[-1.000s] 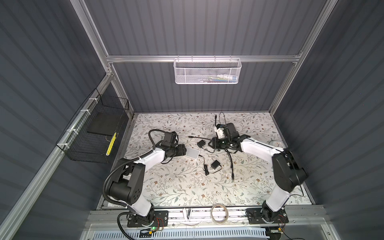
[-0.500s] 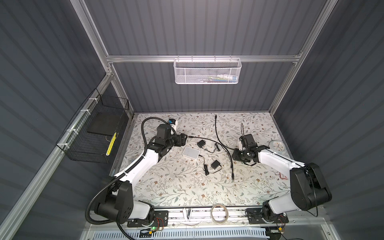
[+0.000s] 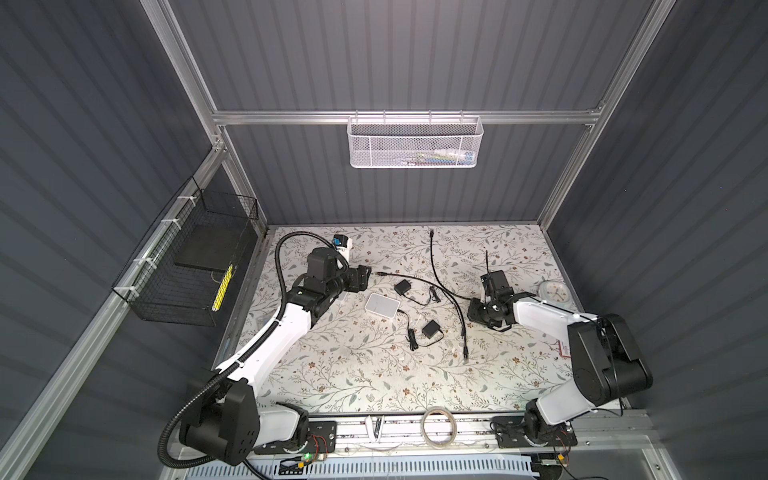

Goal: Insert the plug into the switch port

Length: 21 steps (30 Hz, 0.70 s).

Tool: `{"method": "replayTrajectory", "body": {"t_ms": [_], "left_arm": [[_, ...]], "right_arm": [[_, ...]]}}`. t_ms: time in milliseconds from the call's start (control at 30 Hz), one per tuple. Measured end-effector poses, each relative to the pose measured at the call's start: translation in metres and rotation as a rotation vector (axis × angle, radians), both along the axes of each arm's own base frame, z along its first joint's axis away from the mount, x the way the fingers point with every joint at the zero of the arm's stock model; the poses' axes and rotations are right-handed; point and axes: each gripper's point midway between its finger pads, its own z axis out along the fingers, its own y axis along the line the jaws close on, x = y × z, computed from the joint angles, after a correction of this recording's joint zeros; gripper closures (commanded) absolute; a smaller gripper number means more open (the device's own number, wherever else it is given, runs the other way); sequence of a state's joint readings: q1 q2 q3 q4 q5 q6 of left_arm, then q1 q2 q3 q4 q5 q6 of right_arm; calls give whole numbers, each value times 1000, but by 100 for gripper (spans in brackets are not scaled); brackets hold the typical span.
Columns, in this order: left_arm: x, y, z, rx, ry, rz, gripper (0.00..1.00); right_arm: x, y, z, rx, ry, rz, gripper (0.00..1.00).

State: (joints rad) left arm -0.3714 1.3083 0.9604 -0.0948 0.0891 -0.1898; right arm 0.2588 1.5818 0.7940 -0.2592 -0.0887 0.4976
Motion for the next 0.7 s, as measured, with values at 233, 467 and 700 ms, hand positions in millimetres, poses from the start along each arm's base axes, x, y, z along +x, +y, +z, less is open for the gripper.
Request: {"method": "replayTrajectory", "body": {"t_ms": [233, 467, 700], "left_arm": [[0, 0, -1, 5, 2, -2, 23], [-1, 1, -3, 10, 8, -3, 23], [-2, 1, -4, 16, 12, -5, 23]], "right_arm": [[0, 11, -5, 1, 14, 32, 68], [5, 22, -5, 0, 9, 58, 68], [13, 30, -5, -7, -2, 79, 67]]}}
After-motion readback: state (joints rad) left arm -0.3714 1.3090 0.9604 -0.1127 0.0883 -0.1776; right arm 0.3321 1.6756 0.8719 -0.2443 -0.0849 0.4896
